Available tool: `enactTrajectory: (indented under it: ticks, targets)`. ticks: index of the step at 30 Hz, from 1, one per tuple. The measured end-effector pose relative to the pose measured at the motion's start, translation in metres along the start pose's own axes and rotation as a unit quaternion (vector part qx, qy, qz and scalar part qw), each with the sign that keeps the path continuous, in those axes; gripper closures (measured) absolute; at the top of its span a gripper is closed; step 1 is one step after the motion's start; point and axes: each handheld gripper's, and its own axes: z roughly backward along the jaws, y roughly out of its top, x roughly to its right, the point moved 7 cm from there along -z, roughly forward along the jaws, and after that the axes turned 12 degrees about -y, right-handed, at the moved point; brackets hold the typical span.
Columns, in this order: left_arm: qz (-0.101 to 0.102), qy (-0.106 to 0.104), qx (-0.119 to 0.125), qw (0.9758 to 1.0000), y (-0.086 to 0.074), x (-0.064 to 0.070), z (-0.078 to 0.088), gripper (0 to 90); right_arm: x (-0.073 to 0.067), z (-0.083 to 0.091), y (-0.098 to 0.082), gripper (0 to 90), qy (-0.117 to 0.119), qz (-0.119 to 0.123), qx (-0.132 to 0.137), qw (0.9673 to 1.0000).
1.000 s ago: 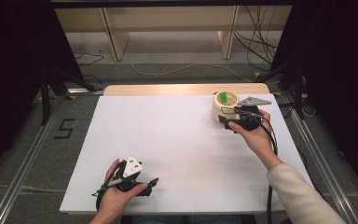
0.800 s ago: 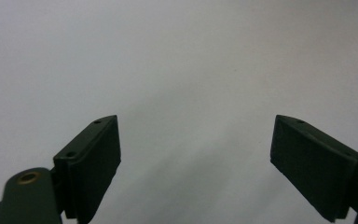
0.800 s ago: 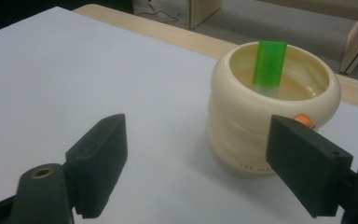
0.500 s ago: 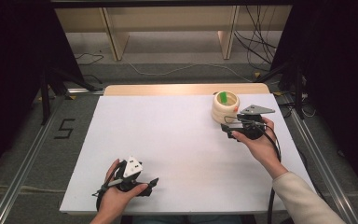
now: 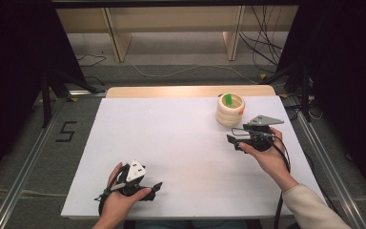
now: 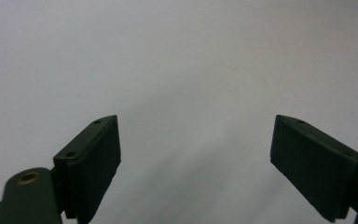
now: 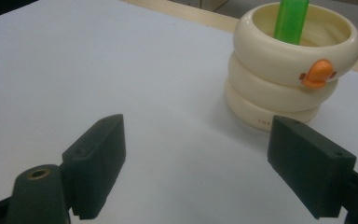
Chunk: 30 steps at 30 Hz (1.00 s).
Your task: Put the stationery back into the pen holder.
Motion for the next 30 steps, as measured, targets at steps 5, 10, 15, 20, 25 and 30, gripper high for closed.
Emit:
enactTrajectory:
  ticks: [5, 10, 15, 20, 25, 30]
  targets:
    - [0.000, 0.000, 0.000, 1.0000, 0.000, 0.000, 0.000, 15.8, -0.004, 0.005, -0.005, 20.0, 0.007, 0.003, -0.001, 1.0000]
    - [-0.001, -0.001, -0.001, 1.0000, 0.000, 0.000, 0.000, 15.8, -0.008, 0.008, -0.011, 19.9, 0.011, 0.003, -0.002, 0.9999]
    - [0.000, 0.001, 0.000, 1.0000, 0.000, 0.000, 0.000, 15.8, -0.010, 0.011, -0.017, 19.7, 0.016, 0.001, -0.008, 0.9998]
    - [0.000, 0.001, 0.000, 1.0000, 0.000, 0.000, 0.000, 15.8, -0.012, 0.015, -0.026, 19.0, 0.022, 0.001, -0.012, 0.9997]
    - [0.000, -0.001, 0.000, 1.0000, 0.000, 0.001, 0.000, 15.9, -0.012, 0.021, -0.039, 18.2, 0.026, 0.007, -0.018, 0.9995]
    - [-0.001, -0.001, -0.001, 1.0000, 0.000, 0.001, -0.001, 15.8, -0.014, 0.026, -0.052, 17.8, 0.035, 0.006, -0.019, 0.9992]
